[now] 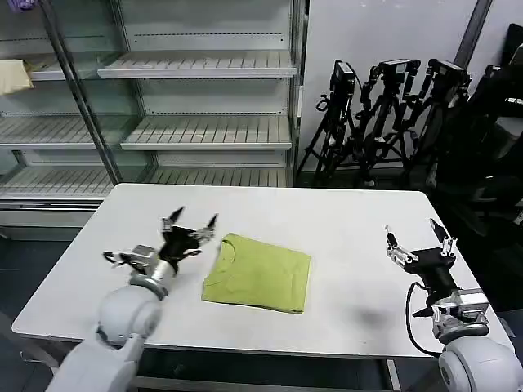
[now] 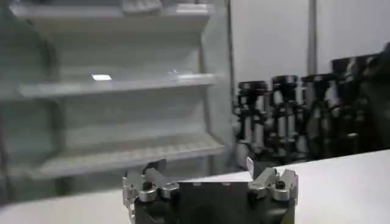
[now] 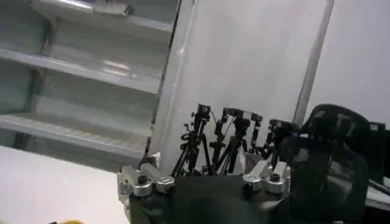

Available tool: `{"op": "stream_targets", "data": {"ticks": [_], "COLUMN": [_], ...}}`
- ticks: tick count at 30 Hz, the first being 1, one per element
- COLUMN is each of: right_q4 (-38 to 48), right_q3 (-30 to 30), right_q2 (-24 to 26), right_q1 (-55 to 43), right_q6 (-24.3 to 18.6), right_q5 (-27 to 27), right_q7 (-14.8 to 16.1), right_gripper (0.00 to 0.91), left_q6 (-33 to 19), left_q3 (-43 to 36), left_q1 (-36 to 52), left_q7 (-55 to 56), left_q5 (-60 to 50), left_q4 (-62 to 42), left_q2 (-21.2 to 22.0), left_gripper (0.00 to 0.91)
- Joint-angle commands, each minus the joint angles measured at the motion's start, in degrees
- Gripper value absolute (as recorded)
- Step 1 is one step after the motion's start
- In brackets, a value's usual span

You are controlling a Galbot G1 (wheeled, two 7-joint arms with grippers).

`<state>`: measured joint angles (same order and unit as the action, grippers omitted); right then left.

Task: Fold and organize the clothes.

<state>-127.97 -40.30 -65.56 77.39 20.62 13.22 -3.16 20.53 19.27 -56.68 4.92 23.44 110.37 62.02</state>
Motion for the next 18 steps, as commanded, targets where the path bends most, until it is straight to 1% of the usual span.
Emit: {"op": "stream_targets", "data": {"ticks": [1,3,4,7,9,11,16,18], "right_q4": [3.5,4.6,5.0,6.6,6.7,6.4,6.0,6.3], "right_q3": [6.5,7.5,7.8,9.3,9.4,9.2,9.2,9.6], "right_q2": [-1.4,-1.7,-1.8,-2.0,-1.9,-1.6,-2.0,-2.3], "right_q1": [-3.6,-3.9,-4.1,-4.7,-4.5,-4.1,-3.5,-3.6], "right_q6": [-1.3,-2.8,-2.9,-4.2,-4.6,-4.6,-4.8,-4.8], "right_q5": [-1.4,-1.7,-2.1,-4.5,-4.7,-4.7,-5.1,-5.6], "right_q7": [-0.5,-0.5,-0.7,-2.8,-3.1,-2.9,-1.8,-1.7], "right_gripper": [0.907,0.907,0.907,0.907,0.907,0.907,0.907,0.907], "left_q6": [-12.3,-13.3,-13.7,-15.0,-15.4,-15.7,-20.5,-21.2], "left_q3": [11.2,10.9,10.6,10.4,10.4,10.6,11.2,11.6], "left_q1": [-4.5,-4.3,-4.3,-5.2,-5.8,-5.8,-6.9,-7.2], "left_q7": [-10.5,-10.7,-10.8,-11.3,-11.3,-11.3,-10.9,-10.9], "left_q5": [-14.4,-15.8,-16.4,-18.9,-19.3,-19.5,-19.4,-19.4], "left_q4": [-5.6,-6.0,-6.2,-6.2,-6.0,-6.0,-5.1,-4.9], "left_q2": [-4.1,-3.8,-3.6,-2.5,-1.8,-1.4,-1.5,-1.4], "left_gripper": [0.907,0.907,0.907,0.907,0.907,0.907,0.907,0.907]}}
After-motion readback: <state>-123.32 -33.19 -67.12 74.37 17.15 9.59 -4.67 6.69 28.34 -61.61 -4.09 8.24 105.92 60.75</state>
